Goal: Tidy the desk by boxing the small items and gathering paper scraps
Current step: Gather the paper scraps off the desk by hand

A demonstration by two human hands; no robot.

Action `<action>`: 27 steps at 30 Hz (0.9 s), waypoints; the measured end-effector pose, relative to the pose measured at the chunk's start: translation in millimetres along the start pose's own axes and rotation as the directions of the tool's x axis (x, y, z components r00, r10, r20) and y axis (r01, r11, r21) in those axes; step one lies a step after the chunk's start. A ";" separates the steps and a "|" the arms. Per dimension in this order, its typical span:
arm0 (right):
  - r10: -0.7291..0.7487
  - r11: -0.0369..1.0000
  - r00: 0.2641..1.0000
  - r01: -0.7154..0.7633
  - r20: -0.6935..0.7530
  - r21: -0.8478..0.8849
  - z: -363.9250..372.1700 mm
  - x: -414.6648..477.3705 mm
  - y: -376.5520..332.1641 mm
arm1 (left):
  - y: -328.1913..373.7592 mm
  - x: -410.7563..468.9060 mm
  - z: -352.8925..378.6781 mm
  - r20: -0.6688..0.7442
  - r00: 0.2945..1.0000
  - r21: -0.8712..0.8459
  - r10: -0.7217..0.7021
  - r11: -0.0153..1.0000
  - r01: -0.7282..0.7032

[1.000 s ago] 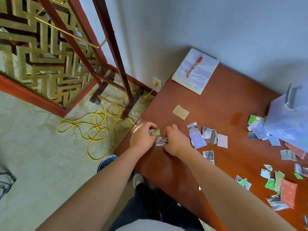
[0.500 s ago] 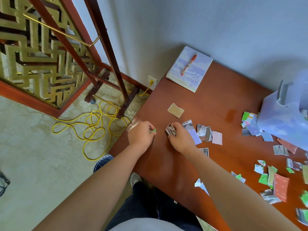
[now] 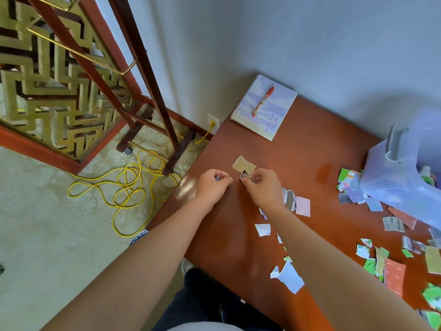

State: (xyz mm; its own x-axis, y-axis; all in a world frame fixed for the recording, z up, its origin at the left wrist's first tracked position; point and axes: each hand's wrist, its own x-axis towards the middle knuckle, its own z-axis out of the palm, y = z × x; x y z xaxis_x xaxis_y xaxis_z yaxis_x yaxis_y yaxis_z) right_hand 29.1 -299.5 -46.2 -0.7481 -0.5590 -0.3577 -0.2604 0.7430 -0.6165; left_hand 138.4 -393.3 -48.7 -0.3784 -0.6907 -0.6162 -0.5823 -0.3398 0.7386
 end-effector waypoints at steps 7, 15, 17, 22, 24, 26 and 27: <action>-0.075 0.989 0.996 0.080 0.048 -0.121 -8.7 28.4 -3.1 | 17.3 12.8 10.3 0.066 0.984 -0.274 -0.163 0.946 0.175; -0.136 0.913 0.980 0.180 0.143 -0.367 -4.4 43.1 -10.8 | 26.7 20.0 11.3 0.088 0.952 -0.429 -0.293 0.852 0.301; -0.129 0.903 0.978 0.184 0.164 -0.388 -2.9 45.6 -12.1 | 29.7 20.3 11.9 0.085 0.948 -0.450 -0.306 0.837 0.310; -0.057 0.947 0.986 0.103 0.157 -0.305 1.4 41.6 -17.4 | 30.7 21.2 12.4 0.086 0.950 -0.474 -0.299 0.827 0.303; -0.038 0.943 0.984 0.092 0.172 -0.319 0.9 42.0 -19.2 | 30.5 21.7 11.9 0.084 0.951 -0.470 -0.296 0.830 0.300; -0.022 0.933 0.981 0.089 0.191 -0.349 -1.8 46.5 -20.4 | 30.3 22.0 12.1 0.083 0.950 -0.461 -0.300 0.834 0.303; -0.016 0.926 0.980 0.090 0.200 -0.368 -3.1 49.2 -20.4 | 29.9 22.0 12.4 0.083 0.950 -0.459 -0.301 0.835 0.304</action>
State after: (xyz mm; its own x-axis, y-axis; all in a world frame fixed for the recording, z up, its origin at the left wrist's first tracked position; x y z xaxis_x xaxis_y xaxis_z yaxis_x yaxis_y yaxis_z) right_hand -4.3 -341.0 -49.1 -0.6065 -0.6331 -0.4810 -0.5330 0.7726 -0.3450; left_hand 103.7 -410.7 -43.6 -0.2438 -0.5011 -0.8303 -0.2707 -0.7870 0.5544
